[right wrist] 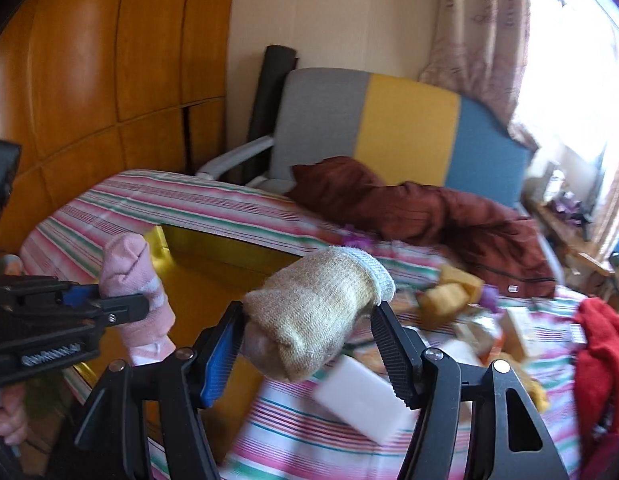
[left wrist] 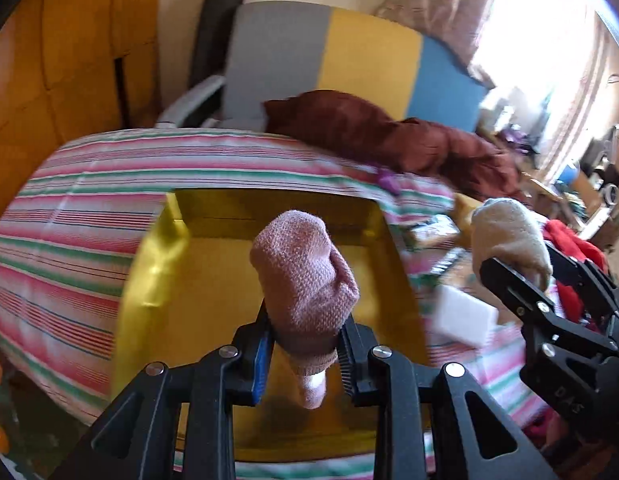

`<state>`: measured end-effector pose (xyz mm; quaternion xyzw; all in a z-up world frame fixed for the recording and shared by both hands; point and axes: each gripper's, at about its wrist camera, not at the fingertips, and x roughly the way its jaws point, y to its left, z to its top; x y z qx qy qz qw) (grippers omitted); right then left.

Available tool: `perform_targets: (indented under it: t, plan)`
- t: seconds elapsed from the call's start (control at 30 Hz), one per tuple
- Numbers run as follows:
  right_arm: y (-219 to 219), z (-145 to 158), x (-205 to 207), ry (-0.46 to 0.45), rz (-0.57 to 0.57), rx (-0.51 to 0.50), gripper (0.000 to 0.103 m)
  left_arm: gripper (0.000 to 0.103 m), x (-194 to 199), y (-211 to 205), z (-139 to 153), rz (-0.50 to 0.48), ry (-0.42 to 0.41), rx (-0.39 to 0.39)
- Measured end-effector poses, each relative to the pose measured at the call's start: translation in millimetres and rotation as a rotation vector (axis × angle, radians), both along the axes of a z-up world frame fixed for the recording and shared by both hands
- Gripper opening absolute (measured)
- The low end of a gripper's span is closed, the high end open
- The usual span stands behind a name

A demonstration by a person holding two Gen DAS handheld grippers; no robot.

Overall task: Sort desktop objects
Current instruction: 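Carry the pink sock and white sock with both tools over the gold tray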

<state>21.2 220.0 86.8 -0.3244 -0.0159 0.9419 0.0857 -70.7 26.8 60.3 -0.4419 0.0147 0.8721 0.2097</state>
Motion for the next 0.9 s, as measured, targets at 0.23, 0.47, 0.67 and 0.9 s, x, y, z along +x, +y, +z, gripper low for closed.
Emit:
perform_targets:
  t: [0.23,0.47,0.67,0.9]
  plan:
    - [-29.5,-21.2,-53.0,-0.061,0.07,-0.088,0.065,0.028,-35.2,-27.4,-19.7,0.081,0.007,-0.128]
    - [-42.3,-45.4,-93.1,-0.132,0.088,-0.106,0.065,0.028,-59.6,-29.5,-33.4,0.097,0.011,-0.205]
    - [-41.3,-62.3,-117.5,-0.181,0.089,-0.11,0.065,0.028,-75.7,-26.2,-46.0,0.099,-0.008,-0.236]
    - [-36.8,-78.7,-145.0,-0.235,0.065,-0.167,0.065,0.032,-102.1,-22.8,-61.6,0.125,-0.036,-0.284]
